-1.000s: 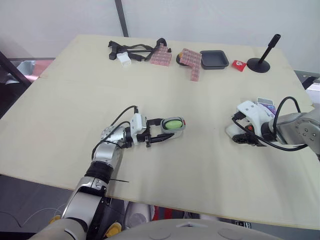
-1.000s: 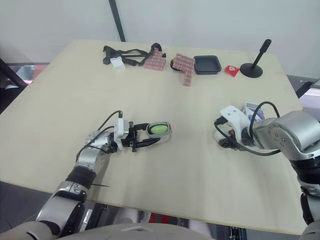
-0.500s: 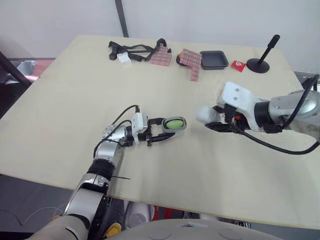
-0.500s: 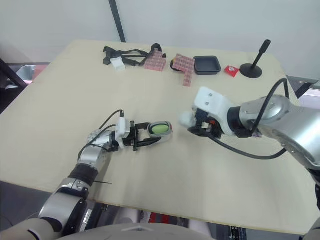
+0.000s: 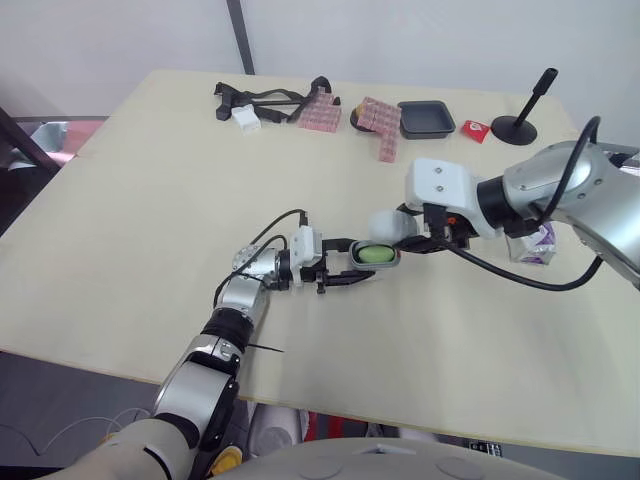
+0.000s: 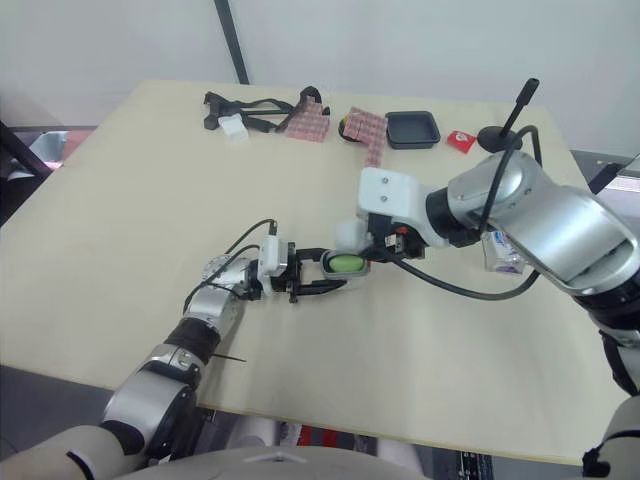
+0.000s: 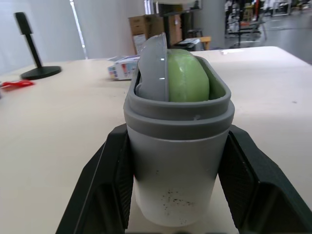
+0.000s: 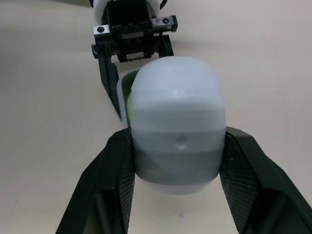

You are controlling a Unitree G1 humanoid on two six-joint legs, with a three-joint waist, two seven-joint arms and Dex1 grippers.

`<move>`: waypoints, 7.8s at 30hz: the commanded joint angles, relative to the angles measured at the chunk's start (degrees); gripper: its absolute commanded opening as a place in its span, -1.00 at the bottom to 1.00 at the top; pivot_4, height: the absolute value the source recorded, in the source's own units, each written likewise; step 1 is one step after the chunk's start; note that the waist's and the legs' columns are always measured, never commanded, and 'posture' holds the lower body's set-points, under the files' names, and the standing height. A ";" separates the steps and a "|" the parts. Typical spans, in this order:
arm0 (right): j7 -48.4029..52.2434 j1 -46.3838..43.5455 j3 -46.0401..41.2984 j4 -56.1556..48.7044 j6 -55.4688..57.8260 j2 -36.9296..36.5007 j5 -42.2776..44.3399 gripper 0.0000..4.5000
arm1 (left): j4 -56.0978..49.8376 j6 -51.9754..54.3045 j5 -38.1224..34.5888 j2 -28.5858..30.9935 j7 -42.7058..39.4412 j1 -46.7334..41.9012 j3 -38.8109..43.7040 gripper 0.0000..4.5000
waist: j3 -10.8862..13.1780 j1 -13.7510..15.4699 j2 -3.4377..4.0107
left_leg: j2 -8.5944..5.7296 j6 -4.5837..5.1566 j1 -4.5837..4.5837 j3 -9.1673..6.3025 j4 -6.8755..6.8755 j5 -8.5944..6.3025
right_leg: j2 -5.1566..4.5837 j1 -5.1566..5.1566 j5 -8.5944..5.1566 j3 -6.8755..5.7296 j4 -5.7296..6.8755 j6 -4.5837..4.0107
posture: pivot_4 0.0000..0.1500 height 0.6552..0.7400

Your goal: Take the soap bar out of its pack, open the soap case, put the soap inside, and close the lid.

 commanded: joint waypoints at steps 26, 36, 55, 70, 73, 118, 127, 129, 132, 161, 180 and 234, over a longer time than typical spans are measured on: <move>6.92 -5.29 8.22 0.83 5.27 6.38 -9.66 -0.14 | 2.35 -3.26 1.74 -0.52 1.13 -2.19 0.04 -0.14 | 0.00 -0.99 0.00 | 0.00 0.04 0.03 0.01 0.13 0.03 | -0.09 -0.08 -0.01 0.00 0.30 -0.03 | 1.00 1.00; 7.16 -6.38 9.25 1.48 6.00 8.14 -11.11 -0.14 | 2.63 -3.60 1.90 -0.58 1.56 -2.36 0.13 -0.14 | 0.00 -1.04 0.00 | 0.00 0.05 0.05 0.02 0.14 0.03 | -0.09 -0.12 -0.01 0.01 0.40 -0.03 | 1.00 1.00; 6.14 -5.91 9.31 1.86 5.49 7.93 -12.92 0.99 | 3.31 -4.01 1.99 -0.46 1.43 -2.97 0.10 -0.14 | 0.00 -1.06 0.00 | 0.00 0.05 0.03 0.03 0.22 0.03 | -0.10 -0.15 -0.01 0.01 0.47 -0.03 | 1.00 1.00; 5.93 5.81 -10.49 -10.23 11.72 -5.27 -3.93 0.99 | 2.12 -2.77 1.27 0.21 1.46 -2.24 0.46 -0.14 | -0.01 -1.03 0.00 | 0.00 0.08 -0.08 0.04 0.26 0.01 | -0.10 -0.19 -0.01 0.05 0.43 -0.03 | 1.00 1.00; 3.30 4.78 -15.18 -8.61 13.38 -2.44 -2.05 0.65 | 1.92 -2.48 1.13 0.32 1.42 -2.12 0.45 -0.14 | -0.01 -1.19 0.00 | 0.01 0.08 -0.06 0.04 0.26 0.02 | -0.11 -0.20 -0.01 0.05 0.44 -0.03 | 1.00 1.00; -10.11 15.47 -10.84 -2.26 5.17 11.82 2.97 -0.99 | 1.38 -2.28 1.63 1.31 1.92 -2.44 0.11 -0.14 | -0.04 -1.02 0.00 | -0.03 0.10 -0.04 0.04 0.34 -0.01 | -0.09 -0.12 -0.01 0.03 0.40 -0.02 | 1.00 1.00; -7.80 13.86 -16.52 -7.06 7.10 11.87 9.87 -0.99 | 1.18 -1.97 1.54 1.39 1.99 -2.35 0.16 -0.14 | -0.04 -1.01 0.00 | -0.03 0.11 -0.07 0.04 0.33 -0.02 | -0.09 -0.12 -0.01 0.03 0.34 -0.02 | 1.00 1.00; -6.63 14.33 -17.70 -9.31 6.53 10.87 11.40 -0.99 | 1.25 -1.94 1.52 1.39 1.99 -2.41 0.21 -0.14 | -0.05 -0.94 -0.01 | -0.03 0.11 -0.08 0.03 0.33 -0.02 | -0.09 -0.12 -0.01 0.02 0.33 -0.02 | 1.00 1.00; -5.58 14.84 -18.77 -10.42 5.55 9.40 12.07 -0.99 | 1.33 -1.91 1.50 1.41 2.02 -2.50 0.28 -0.14 | -0.05 -0.93 -0.01 | -0.03 0.11 -0.08 0.03 0.33 -0.02 | -0.09 -0.11 -0.01 0.03 0.31 -0.01 | 1.00 1.00; -7.99 -4.07 -14.29 22.44 6.59 19.96 4.52 -0.33 | 1.00 -3.27 2.46 1.71 2.74 -2.36 -0.03 -0.14 | -0.04 -1.03 0.01 | -0.02 0.10 -0.08 0.03 0.31 -0.02 | -0.03 -0.11 -0.01 0.01 0.32 -0.02 | 1.00 1.00; 6.26 -7.51 -17.51 43.75 15.48 23.59 10.14 0.84 | 0.65 -3.31 2.64 1.45 2.47 -2.25 -0.16 -0.14 | -0.04 -0.97 0.01 | -0.02 0.11 -0.09 0.03 0.35 -0.02 | 0.13 -0.12 -0.01 -0.01 0.38 -0.03 | 1.00 1.00; 5.48 12.44 -19.30 18.60 3.64 22.84 8.48 -0.13 | -0.17 -1.07 0.71 1.54 2.61 -1.86 0.58 -0.14 | -0.05 -0.52 -0.01 | -0.01 0.12 -0.11 0.04 0.39 -0.03 | -0.05 -0.16 -0.01 0.03 0.41 -0.03 | 1.00 1.00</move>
